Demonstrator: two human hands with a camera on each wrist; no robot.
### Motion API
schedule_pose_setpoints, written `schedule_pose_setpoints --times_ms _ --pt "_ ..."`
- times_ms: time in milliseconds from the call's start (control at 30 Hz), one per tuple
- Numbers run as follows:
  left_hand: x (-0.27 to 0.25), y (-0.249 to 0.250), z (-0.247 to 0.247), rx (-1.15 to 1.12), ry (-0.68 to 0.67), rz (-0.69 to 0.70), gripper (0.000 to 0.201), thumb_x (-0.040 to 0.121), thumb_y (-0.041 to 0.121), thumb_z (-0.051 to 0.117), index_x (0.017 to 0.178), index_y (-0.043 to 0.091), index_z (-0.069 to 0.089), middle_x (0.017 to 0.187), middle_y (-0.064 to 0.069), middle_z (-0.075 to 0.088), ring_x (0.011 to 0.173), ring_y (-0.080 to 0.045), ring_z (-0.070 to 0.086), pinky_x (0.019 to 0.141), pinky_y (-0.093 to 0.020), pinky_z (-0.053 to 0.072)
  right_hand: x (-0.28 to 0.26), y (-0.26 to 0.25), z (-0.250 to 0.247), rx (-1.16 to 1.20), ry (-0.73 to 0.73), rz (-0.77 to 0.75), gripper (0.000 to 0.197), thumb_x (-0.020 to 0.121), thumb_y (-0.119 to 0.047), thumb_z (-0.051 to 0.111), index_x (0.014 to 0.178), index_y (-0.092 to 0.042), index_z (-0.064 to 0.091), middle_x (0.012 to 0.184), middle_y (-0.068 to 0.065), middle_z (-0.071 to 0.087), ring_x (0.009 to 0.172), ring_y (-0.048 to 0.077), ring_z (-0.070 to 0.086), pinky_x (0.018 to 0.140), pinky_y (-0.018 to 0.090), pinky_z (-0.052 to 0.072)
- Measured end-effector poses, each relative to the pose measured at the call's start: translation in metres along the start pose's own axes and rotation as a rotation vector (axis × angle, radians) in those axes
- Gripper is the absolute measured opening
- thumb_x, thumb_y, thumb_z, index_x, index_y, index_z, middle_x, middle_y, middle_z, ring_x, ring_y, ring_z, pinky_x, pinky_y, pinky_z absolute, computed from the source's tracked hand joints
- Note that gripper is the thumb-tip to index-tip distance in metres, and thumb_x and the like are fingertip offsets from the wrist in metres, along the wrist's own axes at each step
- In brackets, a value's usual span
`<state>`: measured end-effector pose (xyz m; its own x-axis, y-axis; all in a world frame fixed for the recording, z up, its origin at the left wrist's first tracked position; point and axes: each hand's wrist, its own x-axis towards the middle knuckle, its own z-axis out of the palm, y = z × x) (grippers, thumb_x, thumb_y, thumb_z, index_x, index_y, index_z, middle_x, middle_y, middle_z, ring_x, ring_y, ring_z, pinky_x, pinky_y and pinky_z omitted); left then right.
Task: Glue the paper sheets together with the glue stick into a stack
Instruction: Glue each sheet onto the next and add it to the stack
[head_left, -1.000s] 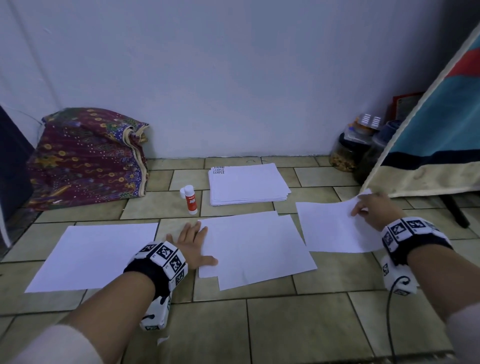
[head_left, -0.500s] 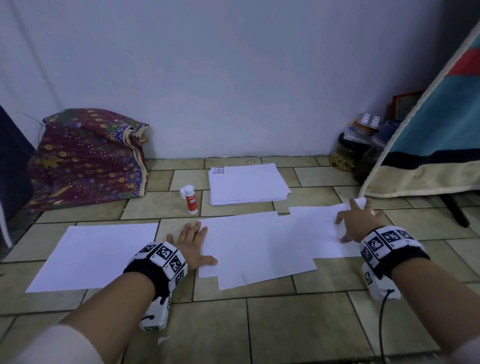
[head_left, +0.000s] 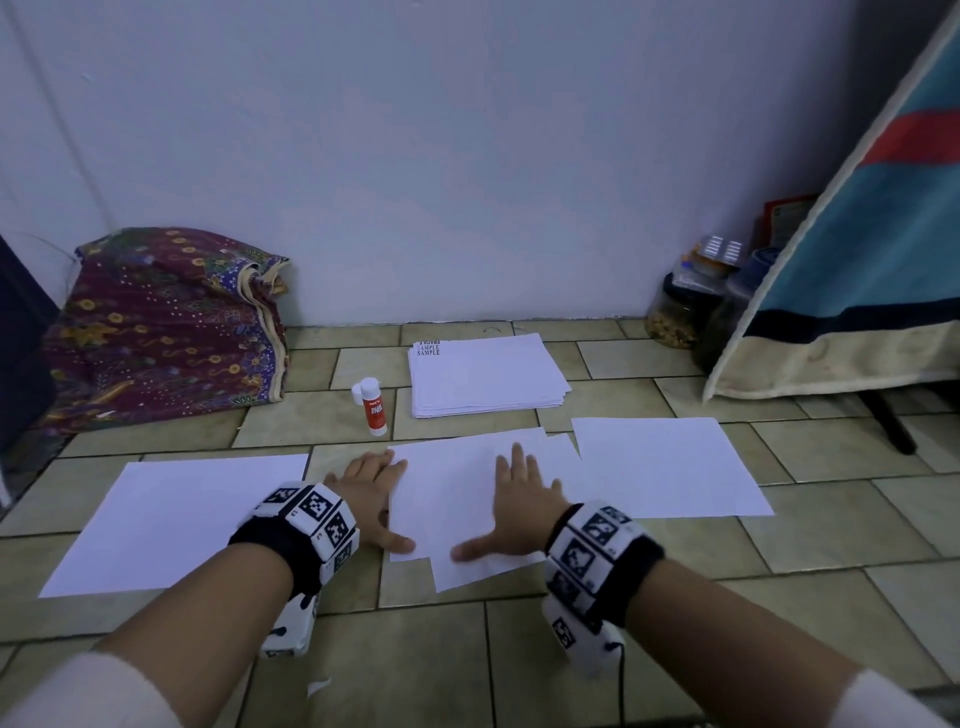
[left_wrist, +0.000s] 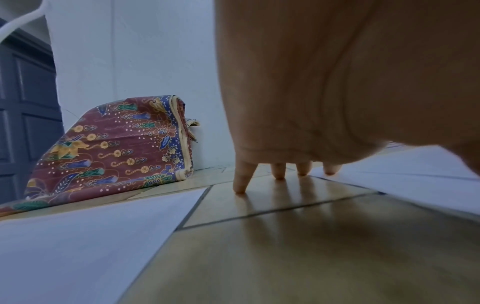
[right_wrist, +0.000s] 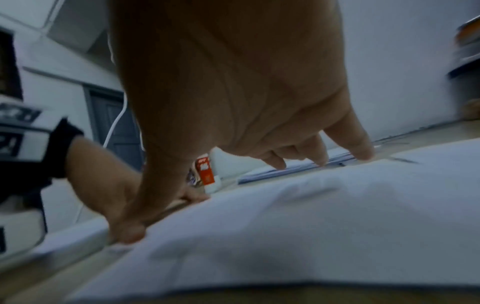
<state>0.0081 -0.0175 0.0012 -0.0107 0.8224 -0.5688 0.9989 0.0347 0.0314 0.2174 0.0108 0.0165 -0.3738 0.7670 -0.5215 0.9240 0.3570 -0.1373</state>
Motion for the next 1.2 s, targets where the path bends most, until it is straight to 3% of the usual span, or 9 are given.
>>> schedule_pose_setpoints --times_ms 133,367,500,600,700,833,967,1067,1200 --pt "0.001 -0.001 0.003 -0.037 0.046 0.004 0.115 0.077 0.064 0.065 0.154 0.017 -0.007 0.161 0.000 -0.013 0.148 -0.021 -0.006 0.117 -0.056 0.013 0.006 -0.008 0.012 -0.071 -0.034 -0.027 0.126 0.076 -0.067 0.062 0.147 0.002 -0.017 0.157 0.017 -0.020 0.147 0.029 -0.012 0.118 0.049 0.004" --pt "0.001 0.001 0.008 0.004 0.039 -0.017 0.116 0.081 0.064 0.061 0.152 0.011 -0.014 0.160 -0.002 -0.018 0.148 -0.022 -0.010 0.117 -0.056 0.011 0.009 -0.010 0.004 0.081 0.047 -0.023 0.085 0.096 -0.040 0.049 0.151 -0.003 -0.004 0.160 0.012 -0.007 0.148 0.025 -0.001 0.118 0.050 0.008" --pt "0.001 0.002 0.009 0.004 0.043 -0.018 0.115 0.081 0.063 0.060 0.152 0.011 -0.013 0.160 -0.001 -0.018 0.148 -0.021 -0.011 0.117 -0.056 0.010 0.013 -0.028 -0.008 0.142 0.116 -0.056 0.074 0.097 -0.039 0.046 0.151 -0.005 0.009 0.159 0.011 0.007 0.146 0.025 0.010 0.116 0.052 0.015" --pt "0.002 0.001 0.011 -0.023 0.041 -0.012 0.115 0.081 0.062 0.061 0.152 0.012 -0.014 0.160 0.000 -0.019 0.148 -0.021 -0.013 0.118 -0.055 0.007 0.021 -0.039 -0.008 0.124 0.070 -0.031 0.065 0.097 -0.042 0.044 0.148 -0.007 0.023 0.155 0.010 0.020 0.143 0.027 0.018 0.112 0.053 0.024" --pt "0.003 -0.001 0.013 -0.043 0.046 -0.012 0.115 0.081 0.062 0.062 0.152 0.013 -0.014 0.160 0.001 -0.019 0.148 -0.020 -0.014 0.118 -0.054 0.005 0.027 -0.045 0.000 0.141 0.064 -0.006 0.078 0.091 -0.055 0.050 0.147 -0.008 0.023 0.155 0.010 0.019 0.143 0.028 0.017 0.110 0.056 0.027" --pt "0.004 -0.002 0.016 -0.047 0.061 -0.008 0.115 0.081 0.063 0.062 0.152 0.013 -0.014 0.160 0.001 -0.019 0.148 -0.020 -0.015 0.118 -0.054 0.005 0.028 -0.045 0.000 0.081 0.181 0.101 0.105 0.084 -0.062 0.057 0.152 -0.008 -0.001 0.159 0.014 -0.011 0.147 0.033 -0.007 0.115 0.056 0.014" --pt "0.005 -0.003 0.017 -0.043 0.048 -0.005 0.115 0.081 0.064 0.060 0.152 0.014 -0.015 0.159 0.001 -0.021 0.147 -0.020 -0.016 0.117 -0.054 0.003 0.040 -0.033 -0.001 0.103 0.066 0.144 0.123 0.078 -0.065 0.063 0.149 -0.003 -0.016 0.158 0.013 -0.019 0.147 0.027 -0.012 0.117 0.051 0.005" --pt "0.007 -0.005 0.019 -0.047 0.051 -0.004 0.115 0.081 0.064 0.059 0.152 0.015 -0.016 0.159 0.002 -0.022 0.147 -0.019 -0.017 0.117 -0.054 0.003 0.042 -0.028 -0.001 0.113 0.053 0.134 0.110 0.085 -0.060 0.056 0.150 -0.001 -0.010 0.160 0.012 -0.012 0.148 0.025 -0.005 0.119 0.047 0.006" --pt "0.009 -0.005 0.021 -0.039 0.053 -0.006 0.115 0.081 0.066 0.058 0.151 0.015 -0.017 0.159 0.002 -0.023 0.147 -0.019 -0.018 0.117 -0.054 0.003 0.038 -0.031 -0.005 0.108 0.136 0.121 0.073 0.098 -0.038 0.044 0.151 -0.003 0.008 0.160 0.011 0.006 0.147 0.025 0.010 0.118 0.046 0.011"
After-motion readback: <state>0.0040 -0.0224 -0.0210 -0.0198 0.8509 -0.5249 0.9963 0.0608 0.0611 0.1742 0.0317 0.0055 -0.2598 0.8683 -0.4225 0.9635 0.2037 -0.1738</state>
